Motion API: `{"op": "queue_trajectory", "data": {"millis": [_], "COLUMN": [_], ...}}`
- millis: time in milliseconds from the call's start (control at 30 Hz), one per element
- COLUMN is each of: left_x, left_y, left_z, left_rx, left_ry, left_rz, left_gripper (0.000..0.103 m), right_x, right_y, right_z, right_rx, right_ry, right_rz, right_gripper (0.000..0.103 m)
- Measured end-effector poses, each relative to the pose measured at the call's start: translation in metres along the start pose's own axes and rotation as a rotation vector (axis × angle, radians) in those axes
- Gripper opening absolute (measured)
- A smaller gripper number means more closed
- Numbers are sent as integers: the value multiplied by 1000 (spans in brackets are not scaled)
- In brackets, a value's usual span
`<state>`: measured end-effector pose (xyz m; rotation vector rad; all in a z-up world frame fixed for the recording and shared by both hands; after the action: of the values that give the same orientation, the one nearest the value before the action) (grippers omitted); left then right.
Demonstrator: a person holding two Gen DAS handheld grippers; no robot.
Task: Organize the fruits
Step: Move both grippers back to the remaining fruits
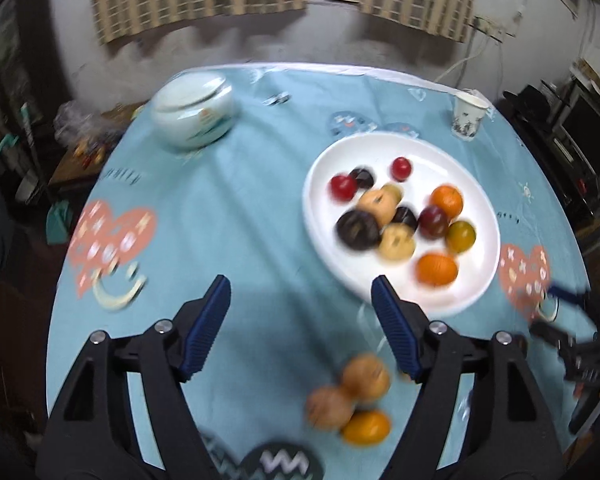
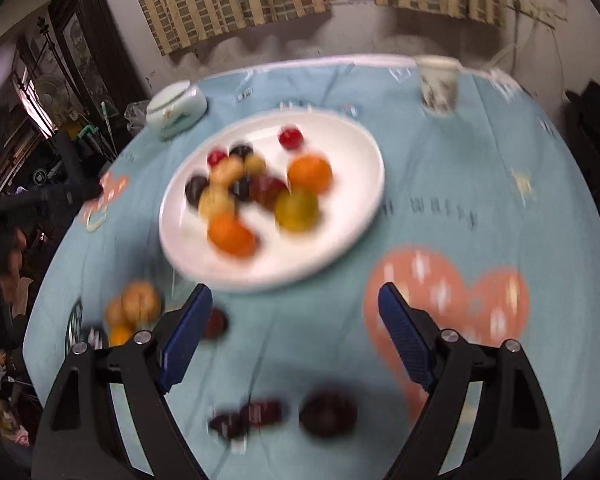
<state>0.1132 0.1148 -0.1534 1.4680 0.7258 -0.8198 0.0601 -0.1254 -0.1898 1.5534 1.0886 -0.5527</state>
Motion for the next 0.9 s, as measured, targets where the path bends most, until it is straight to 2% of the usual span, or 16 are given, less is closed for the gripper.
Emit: {"op": "queue_trajectory", "data": {"millis": [100,233,300,367,467,600,667,767,900], "left_x": [-11,-13,-13,-13,-17,-27,-33,-38,-44], "left_y": [-41,-108,-134,-154,-169,-173,-176,-177,-176], "left_z": [-10,-4,3,15,28,43,47,48,50], "left_rx": [-38,-72,-78,-66,-39,-12,-4,-13,-16], "left_ry": [-10,-55,-76,-99,-121,-144,-153,-157,-156], "left_rz": [-37,-136,-179,-216,-228,-211,-205,-203,-195], "left_gripper": [74,74,74,74,75,78,79,80,82], "right_x": [-12,-15,-13,-13,-15,-19,-18,-8,6], "right_y": [-62,-110,-120,-119,-111,-93,-82,-71,-64], "right_z": [8,5,-1,-8,-13,4,19,33,32], "right_rx": [47,62,68,52,25,14,-3,-65,-117], "right_ry": [-30,-48,-27,-25,-39,-122,-174,-228,-216], "right_rz": [-44,-82,-100,-89,-59,-7,12,-1,-25], "right_gripper": [85,85,85,85,85,85,80,76,73]}}
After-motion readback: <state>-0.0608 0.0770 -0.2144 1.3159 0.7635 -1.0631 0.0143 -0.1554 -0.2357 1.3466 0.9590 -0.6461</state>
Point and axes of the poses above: each gripper's, at about its wrist camera, not at the fingertips, and x roughly the way its jaws point, z to its right, y to its top, the point moved 10 cm from there along x, roughly the way its jaws point, and after that the axes turned 5 degrees about x, right-handed, at the moved point
